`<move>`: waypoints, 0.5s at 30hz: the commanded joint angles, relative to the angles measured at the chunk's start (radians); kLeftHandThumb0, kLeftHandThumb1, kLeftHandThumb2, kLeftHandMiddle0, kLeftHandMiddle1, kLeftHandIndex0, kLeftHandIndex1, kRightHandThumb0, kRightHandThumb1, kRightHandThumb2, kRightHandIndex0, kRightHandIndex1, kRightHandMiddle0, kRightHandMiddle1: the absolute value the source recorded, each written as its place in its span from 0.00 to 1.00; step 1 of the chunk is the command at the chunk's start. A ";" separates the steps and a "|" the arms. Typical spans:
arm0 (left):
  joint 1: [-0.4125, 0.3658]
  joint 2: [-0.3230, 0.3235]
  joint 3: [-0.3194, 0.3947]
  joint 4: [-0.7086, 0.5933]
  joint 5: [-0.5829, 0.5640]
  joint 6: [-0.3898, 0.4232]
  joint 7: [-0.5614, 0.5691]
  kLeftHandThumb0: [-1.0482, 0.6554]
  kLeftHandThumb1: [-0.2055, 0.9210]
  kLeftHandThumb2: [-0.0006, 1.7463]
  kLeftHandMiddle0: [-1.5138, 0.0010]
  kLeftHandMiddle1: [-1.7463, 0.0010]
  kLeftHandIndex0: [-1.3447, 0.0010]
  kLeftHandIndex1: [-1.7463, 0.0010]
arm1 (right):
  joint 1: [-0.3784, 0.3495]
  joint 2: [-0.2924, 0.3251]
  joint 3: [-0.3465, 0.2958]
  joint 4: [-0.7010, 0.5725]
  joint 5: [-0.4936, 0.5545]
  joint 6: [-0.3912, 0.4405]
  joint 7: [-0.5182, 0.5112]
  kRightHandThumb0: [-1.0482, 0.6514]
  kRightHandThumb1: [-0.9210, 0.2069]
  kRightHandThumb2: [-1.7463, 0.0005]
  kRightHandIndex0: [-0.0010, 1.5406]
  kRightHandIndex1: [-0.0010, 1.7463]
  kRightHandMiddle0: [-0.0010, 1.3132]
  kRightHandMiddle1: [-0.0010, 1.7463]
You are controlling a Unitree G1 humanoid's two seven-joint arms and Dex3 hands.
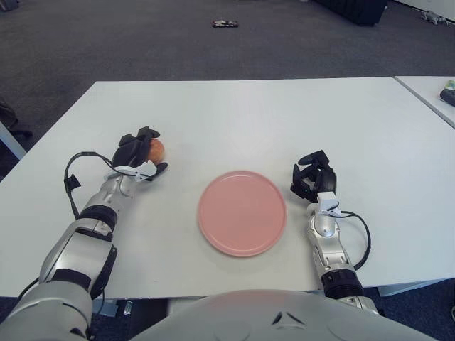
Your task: Put the apple into the plate.
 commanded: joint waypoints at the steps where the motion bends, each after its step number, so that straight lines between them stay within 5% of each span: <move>1: 0.015 -0.013 -0.024 0.030 0.013 -0.019 -0.012 0.28 0.35 0.79 0.57 0.00 0.54 0.00 | -0.002 -0.002 -0.003 -0.015 0.003 -0.002 0.003 0.38 0.32 0.42 0.41 0.95 0.32 1.00; 15: 0.019 -0.007 -0.022 0.033 0.005 -0.051 0.012 0.30 0.33 0.85 0.29 0.00 0.46 0.00 | -0.005 -0.005 -0.004 -0.011 -0.005 -0.015 -0.004 0.38 0.31 0.42 0.42 0.95 0.32 1.00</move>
